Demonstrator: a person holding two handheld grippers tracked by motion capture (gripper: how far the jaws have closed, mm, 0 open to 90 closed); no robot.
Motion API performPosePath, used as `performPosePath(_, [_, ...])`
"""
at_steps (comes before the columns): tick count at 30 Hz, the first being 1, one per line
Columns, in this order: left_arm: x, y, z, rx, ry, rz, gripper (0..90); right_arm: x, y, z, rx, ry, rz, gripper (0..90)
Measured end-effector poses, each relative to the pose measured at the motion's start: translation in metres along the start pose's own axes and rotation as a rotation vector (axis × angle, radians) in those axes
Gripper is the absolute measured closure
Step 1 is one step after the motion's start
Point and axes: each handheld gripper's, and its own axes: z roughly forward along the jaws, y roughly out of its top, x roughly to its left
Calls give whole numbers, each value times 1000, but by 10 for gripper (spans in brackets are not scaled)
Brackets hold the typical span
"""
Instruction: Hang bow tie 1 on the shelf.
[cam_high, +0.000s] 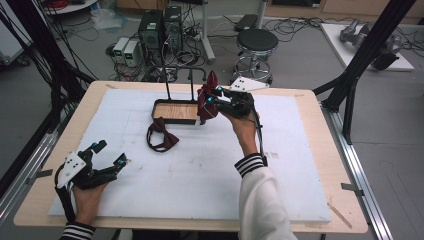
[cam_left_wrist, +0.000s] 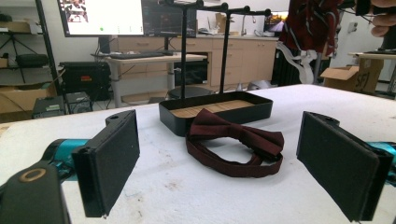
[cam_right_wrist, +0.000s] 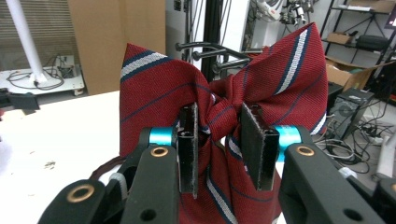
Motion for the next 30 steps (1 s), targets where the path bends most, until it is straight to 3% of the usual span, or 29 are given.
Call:
performPosePath(11, [0, 0, 0, -1, 0, -2, 136, -6, 14, 20, 24, 18, -16, 697])
performPosePath(19, [0, 0, 0, -3, -1, -2, 135, -11, 17, 26, 24, -24, -14, 697])
performPosePath(25, [0, 0, 0, -3, 0, -2, 135, -16, 20, 29, 19, -31, 13, 697])
performPosePath(30, [0, 0, 0, -3, 0, -2, 136, -18, 24, 35, 19, -45, 7, 696])
